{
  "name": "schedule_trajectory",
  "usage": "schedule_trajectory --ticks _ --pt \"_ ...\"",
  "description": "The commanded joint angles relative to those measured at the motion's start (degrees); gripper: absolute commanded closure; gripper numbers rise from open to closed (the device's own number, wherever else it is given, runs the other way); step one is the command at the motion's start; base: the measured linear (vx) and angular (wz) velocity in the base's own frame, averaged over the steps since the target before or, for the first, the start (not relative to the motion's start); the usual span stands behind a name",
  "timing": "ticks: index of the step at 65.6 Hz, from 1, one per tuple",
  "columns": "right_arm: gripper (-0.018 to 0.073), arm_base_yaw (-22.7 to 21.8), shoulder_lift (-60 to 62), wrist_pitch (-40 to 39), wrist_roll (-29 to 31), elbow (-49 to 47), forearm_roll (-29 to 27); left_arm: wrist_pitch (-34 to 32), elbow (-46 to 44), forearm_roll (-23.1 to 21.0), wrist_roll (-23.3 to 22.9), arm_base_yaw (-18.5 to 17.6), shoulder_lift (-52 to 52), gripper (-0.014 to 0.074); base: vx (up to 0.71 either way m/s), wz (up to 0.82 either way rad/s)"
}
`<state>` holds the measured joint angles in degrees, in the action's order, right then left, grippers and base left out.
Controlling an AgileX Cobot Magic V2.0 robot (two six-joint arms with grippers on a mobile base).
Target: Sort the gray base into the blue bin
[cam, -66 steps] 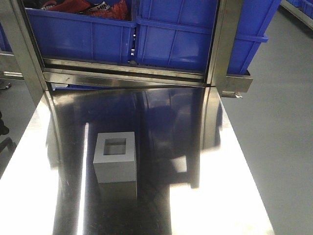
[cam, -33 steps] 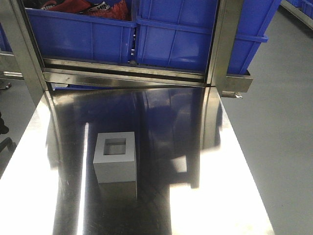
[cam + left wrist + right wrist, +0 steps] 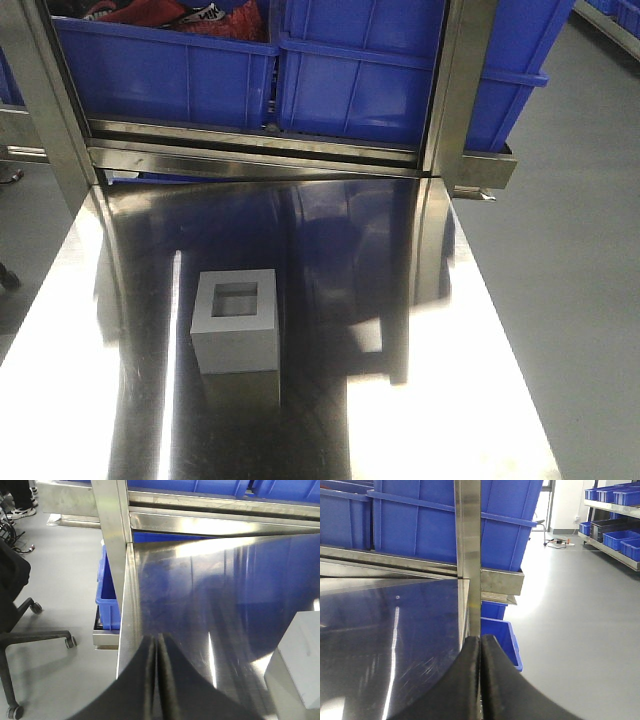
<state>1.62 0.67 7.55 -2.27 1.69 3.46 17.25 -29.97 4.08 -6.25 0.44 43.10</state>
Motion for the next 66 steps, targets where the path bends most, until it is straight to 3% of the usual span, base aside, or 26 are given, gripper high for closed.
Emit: schedule_trajectory --ticks 1,34,66 --pt "0.0568 -0.2 0.7 -4.2 0.4 0.9 0.4 -3.8 -2.2 -1.0 -0.4 0.0 0.0 0.0567 0.00 0.00" --pt "0.0568 -0.2 0.7 -4.2 0.4 0.9 0.4 -4.3 -2.2 -1.8 -0.4 0.0 0.0 0.0157 0.00 0.00" --pt "0.0568 -0.2 0.7 -4.2 0.4 0.9 0.4 -5.5 -2.2 -4.1 -0.4 0.0 0.0 0.0134 0.00 0.00"
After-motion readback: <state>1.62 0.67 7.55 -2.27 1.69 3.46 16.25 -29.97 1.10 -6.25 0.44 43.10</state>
